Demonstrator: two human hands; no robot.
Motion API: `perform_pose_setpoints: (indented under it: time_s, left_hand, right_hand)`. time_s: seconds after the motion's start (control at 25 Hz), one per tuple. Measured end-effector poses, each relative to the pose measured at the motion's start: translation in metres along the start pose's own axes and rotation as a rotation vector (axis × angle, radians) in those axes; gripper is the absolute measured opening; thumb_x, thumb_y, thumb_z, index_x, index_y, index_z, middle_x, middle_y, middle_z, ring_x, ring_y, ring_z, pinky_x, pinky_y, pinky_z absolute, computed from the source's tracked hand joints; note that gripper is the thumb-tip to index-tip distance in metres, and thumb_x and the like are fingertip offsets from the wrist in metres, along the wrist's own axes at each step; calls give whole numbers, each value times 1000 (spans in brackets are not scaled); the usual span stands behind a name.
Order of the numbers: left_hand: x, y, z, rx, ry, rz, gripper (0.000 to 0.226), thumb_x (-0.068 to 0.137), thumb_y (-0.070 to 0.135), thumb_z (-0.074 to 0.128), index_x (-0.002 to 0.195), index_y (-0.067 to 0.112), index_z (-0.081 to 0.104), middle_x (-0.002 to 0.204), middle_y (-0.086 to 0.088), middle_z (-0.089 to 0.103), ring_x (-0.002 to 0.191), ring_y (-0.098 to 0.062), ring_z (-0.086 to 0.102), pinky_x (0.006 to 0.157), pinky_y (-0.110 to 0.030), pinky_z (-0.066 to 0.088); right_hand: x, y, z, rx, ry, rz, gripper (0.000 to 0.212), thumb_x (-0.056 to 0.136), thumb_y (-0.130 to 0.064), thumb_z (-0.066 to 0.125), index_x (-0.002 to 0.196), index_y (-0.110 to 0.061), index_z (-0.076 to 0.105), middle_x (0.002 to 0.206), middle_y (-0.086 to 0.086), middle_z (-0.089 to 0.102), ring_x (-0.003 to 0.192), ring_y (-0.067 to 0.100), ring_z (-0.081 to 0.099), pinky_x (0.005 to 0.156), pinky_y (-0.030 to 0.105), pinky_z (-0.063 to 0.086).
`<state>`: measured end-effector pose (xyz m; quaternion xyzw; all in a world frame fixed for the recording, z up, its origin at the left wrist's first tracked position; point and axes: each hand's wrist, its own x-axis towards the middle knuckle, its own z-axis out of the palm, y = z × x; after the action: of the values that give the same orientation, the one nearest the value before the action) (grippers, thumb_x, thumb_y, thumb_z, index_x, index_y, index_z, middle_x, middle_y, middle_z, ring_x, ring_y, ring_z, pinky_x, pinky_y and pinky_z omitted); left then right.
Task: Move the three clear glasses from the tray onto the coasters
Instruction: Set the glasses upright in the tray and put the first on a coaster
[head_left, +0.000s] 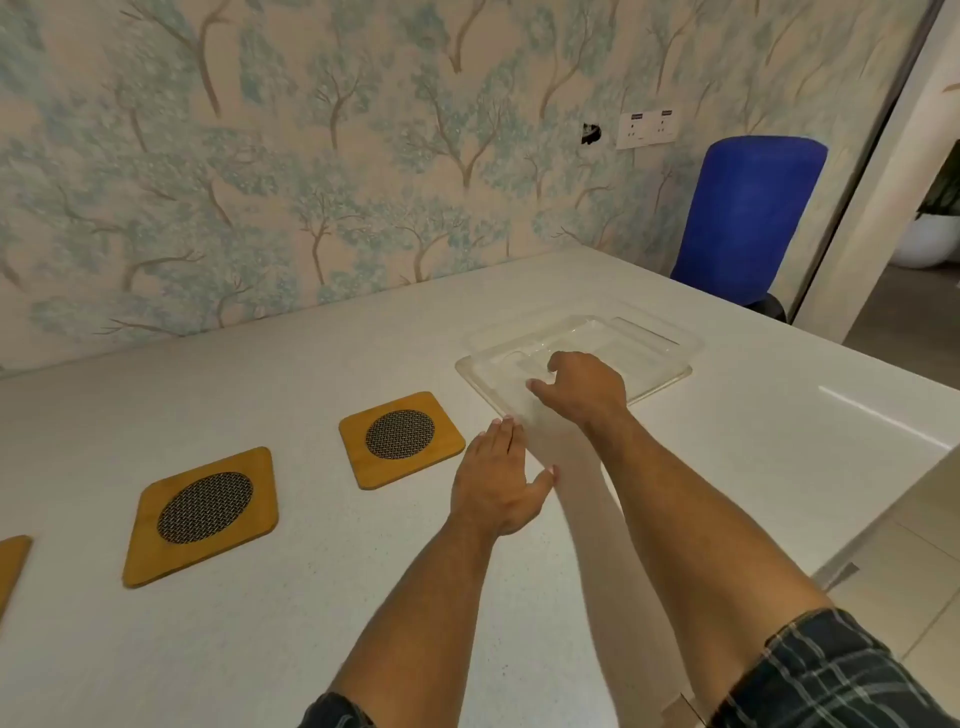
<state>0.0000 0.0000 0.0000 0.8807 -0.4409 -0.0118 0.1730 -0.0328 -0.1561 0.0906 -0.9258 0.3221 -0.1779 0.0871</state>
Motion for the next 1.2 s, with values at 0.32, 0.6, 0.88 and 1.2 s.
perform_pose_setpoints:
  time_s: [0.32,0.6,0.88,1.2]
  left_hand:
    - [5,-4,-1,76,-23,29,96,93,77,20,162,12,4,171,-7,7,157,-25,3,125,-42,3]
    - [8,-5,6,106,7,24,98,90,80,14,162,13,5,171,-6,8,157,-25,4,124,-42,1]
    - [6,-16,6,113,20,4,98,91,79,18,162,12,11,170,-8,15,156,-26,10,125,-44,6]
    - [5,-5,1,91,9,39,95,94,77,22,161,11,13,169,-8,17,156,-27,13,126,-47,11]
  right_hand:
    - [22,-8,-10,-93,-299,127,58,82,-57,68,124,-18,58,118,2,66,102,24,62,73,35,41]
    - [37,-7,-17,-84,-311,104,67,67,-61,80,117,-20,62,107,-1,67,90,21,60,75,35,41]
    - [62,-33,-15,18,-135,65,76,63,-59,85,122,-18,60,111,3,68,104,27,62,79,36,50]
    - [77,-36,-9,172,-4,7,84,64,-48,91,130,-13,53,123,10,57,110,30,58,81,38,51]
